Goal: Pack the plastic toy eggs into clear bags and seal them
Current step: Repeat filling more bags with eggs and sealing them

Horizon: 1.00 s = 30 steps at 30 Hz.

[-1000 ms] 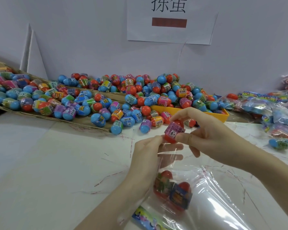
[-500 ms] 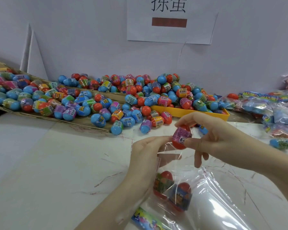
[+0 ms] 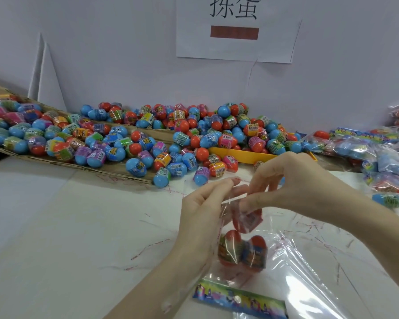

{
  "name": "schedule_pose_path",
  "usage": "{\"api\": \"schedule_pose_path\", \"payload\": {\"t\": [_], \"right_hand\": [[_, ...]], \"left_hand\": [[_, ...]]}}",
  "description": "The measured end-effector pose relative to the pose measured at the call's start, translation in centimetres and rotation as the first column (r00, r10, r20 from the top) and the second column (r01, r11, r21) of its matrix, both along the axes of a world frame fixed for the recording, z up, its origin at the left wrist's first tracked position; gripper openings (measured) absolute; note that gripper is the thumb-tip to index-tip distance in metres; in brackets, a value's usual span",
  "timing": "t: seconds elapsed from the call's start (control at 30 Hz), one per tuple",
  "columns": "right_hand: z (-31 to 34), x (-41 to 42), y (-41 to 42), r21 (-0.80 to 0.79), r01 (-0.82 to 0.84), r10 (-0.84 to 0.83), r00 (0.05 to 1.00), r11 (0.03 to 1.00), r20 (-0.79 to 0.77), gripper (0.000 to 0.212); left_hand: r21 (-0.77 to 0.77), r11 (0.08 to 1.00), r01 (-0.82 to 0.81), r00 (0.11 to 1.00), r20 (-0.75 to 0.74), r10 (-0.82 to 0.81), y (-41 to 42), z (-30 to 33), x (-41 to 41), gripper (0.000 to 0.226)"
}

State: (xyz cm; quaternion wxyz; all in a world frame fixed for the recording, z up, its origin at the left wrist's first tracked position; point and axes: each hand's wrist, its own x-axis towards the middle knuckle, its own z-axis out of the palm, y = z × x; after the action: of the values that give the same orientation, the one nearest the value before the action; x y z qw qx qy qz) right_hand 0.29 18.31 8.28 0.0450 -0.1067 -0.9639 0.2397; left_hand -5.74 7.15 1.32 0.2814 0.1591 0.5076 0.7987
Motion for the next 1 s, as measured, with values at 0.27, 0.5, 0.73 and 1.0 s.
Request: {"api": "schedule_pose_path", "payload": {"t": [0.27,0.5,0.73,1.0], "right_hand": [[-0.6,0.4,0.2,0.037,-0.14,0.131,0.976,0.989,0.175,0.053],[0.0,1.1,0.0,0.389,-0.189,0.026,0.922,0.902,0.387,0.074],[-0.8,0.9,0.6,0.254,-0.263,0.152,0.91,0.931,0.385,0.042],[-1.8,1.1,1.1,0.278,-0.242,0.15,0.937,0.93,0.315,0.032]], "left_hand": [[-0.001,1.0,0.001,1.0,0.002,-0.001,0.1,-0.6,-0.2,0.017],[-0.015,0.999,0.039,0.999,-0.028,-0.04,0.2,-0.7,-0.2,0.02],[-0.065,0.988,0.137,0.986,-0.083,-0.142,0.1,-0.8,-0.4,0.019],[-0.093,0.947,0.308,0.945,-0.088,-0.315,-0.3,-1.2,-1.0,0.045]]}}
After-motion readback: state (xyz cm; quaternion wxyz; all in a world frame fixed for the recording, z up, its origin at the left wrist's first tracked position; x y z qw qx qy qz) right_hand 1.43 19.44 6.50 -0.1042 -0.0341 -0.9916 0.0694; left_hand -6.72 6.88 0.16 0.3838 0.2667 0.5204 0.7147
